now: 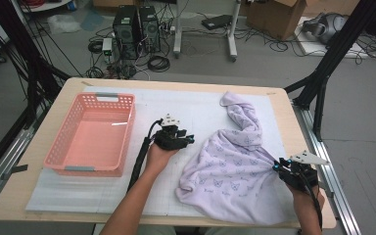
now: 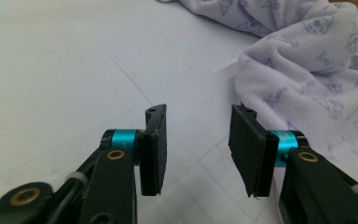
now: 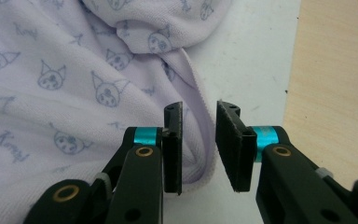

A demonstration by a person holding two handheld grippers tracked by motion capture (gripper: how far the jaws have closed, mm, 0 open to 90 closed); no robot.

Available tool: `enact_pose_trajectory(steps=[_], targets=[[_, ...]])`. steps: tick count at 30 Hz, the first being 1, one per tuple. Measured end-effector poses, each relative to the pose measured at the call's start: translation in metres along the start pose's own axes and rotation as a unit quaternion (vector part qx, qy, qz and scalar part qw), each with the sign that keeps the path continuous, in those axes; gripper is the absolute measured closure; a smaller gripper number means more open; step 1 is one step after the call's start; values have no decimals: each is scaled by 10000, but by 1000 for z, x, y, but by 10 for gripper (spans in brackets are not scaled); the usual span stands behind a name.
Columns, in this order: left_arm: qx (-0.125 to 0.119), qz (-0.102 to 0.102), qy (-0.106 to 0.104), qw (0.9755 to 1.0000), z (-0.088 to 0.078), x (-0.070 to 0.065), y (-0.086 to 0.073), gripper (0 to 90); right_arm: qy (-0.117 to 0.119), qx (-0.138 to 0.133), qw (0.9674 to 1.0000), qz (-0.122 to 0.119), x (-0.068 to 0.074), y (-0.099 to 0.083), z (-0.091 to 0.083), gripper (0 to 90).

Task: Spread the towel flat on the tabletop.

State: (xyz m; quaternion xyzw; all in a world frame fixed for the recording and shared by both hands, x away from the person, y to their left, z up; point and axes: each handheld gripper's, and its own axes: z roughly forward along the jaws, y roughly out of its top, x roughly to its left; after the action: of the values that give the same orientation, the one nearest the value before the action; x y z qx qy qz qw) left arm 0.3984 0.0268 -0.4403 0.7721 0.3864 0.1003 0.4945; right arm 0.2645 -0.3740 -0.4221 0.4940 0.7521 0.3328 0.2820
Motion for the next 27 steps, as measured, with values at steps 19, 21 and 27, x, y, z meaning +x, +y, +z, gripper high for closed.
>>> enact_pose_trajectory(steps=[19, 21, 27], targets=[[838, 562, -586, 9932, 67, -48, 16, 415, 100, -80, 9999, 6, -3, -2, -1, 694], [862, 714, -649, 9916, 67, -52, 16, 477, 105, -99, 9999, 18, -4, -2, -1, 694], [702, 434, -387, 9958, 46, -39, 20, 793, 138, -110, 9998, 24, -3, -3, -2, 694]])
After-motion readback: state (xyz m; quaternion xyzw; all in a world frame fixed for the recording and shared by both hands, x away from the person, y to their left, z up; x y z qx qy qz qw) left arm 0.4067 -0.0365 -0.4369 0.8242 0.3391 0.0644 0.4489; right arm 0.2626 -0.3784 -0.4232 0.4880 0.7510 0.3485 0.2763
